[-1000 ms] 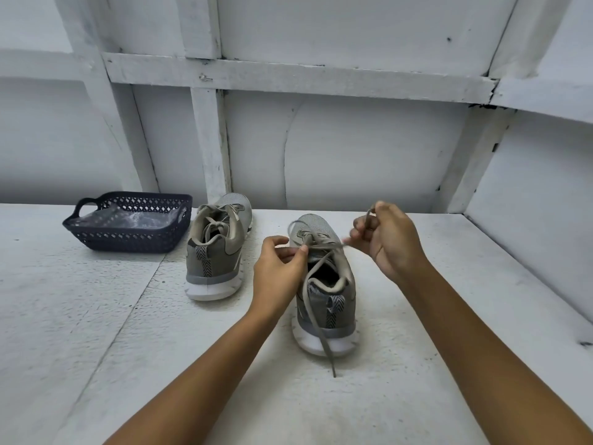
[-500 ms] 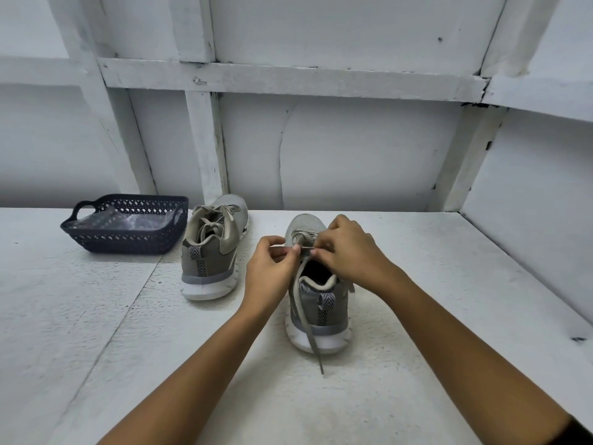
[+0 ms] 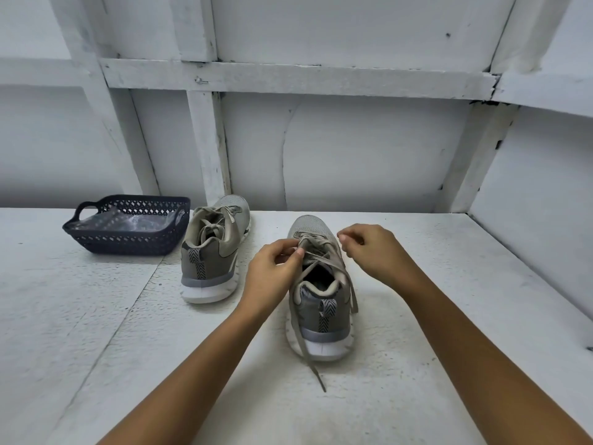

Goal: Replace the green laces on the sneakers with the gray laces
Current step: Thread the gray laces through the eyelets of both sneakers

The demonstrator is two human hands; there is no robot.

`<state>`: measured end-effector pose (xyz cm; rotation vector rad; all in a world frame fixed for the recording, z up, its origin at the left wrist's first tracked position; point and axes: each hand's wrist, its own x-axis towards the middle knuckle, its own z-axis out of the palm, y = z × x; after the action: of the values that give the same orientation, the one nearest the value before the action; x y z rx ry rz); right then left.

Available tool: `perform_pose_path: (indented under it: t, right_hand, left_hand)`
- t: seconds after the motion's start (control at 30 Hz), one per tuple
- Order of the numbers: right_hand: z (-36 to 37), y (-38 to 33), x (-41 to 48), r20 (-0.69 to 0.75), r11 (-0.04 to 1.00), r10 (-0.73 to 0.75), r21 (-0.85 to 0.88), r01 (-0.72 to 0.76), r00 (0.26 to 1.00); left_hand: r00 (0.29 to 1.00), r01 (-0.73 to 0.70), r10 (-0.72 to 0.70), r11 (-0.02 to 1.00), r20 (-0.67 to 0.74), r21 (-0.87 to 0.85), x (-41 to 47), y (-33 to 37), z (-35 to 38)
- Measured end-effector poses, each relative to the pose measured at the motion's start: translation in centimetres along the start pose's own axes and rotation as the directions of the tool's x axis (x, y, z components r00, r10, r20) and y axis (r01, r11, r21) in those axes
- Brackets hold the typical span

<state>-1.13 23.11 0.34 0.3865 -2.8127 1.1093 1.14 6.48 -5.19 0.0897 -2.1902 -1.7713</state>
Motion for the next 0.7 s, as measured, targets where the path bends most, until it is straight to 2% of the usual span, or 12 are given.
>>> perform_pose_path:
  t: [0.1,0.17,0.3,0.4,0.5,0.6,0.63,0.7]
  right_hand:
    - [0.4,0.5,0.6,0.070,1.000,0.005,0.020,-0.007,0.998]
    - [0.5,0.6,0.9,0.059,0.998,0.003,0.068,-0.007,0.998]
    - [0.8,0.8,1.5,0.053,0.995,-0.010,0.097,0.005,0.999]
    - [1.3,0.7,1.7,0.011,0.997,-0.042,0.058,0.041,0.999]
    - [1.6,0.6,2.0,-0.027,0.996,-0.081,0.045,0.082,0.996]
    - [1.7,0.6,2.4,-0.016,0.995,-0.095,0.025,0.095,0.995]
    - [1.7,0.7,2.6,-0.007,0.996,-0.074,0.047,0.074,0.997]
    - [1.4,1.0,3.0,0.026,0.977,0.030,0.209,-0.034,0.999]
  left_hand:
    - [0.999,-0.037,0.037,0.999,0.012,-0.001,0.3,0.5,-0.3]
    - [0.998,-0.038,0.038,0.999,0.048,-0.004,0.8,0.9,-0.5]
    - [0.985,0.038,-0.043,0.999,0.169,0.032,2.0,1.6,-1.1]
    - [0.968,0.026,-0.069,0.984,0.242,0.175,2.9,1.6,-1.2]
    - [0.970,-0.053,-0.028,0.945,0.241,0.324,3.4,1.9,-1.0]
    - [0.976,-0.068,-0.006,0.941,0.217,0.331,3.9,2.0,-0.7]
    - [0.978,-0.061,-0.010,0.941,0.209,0.332,4.0,2.0,-0.6]
    - [0.978,-0.015,-0.038,0.967,0.204,0.253,4.4,1.7,-0.6]
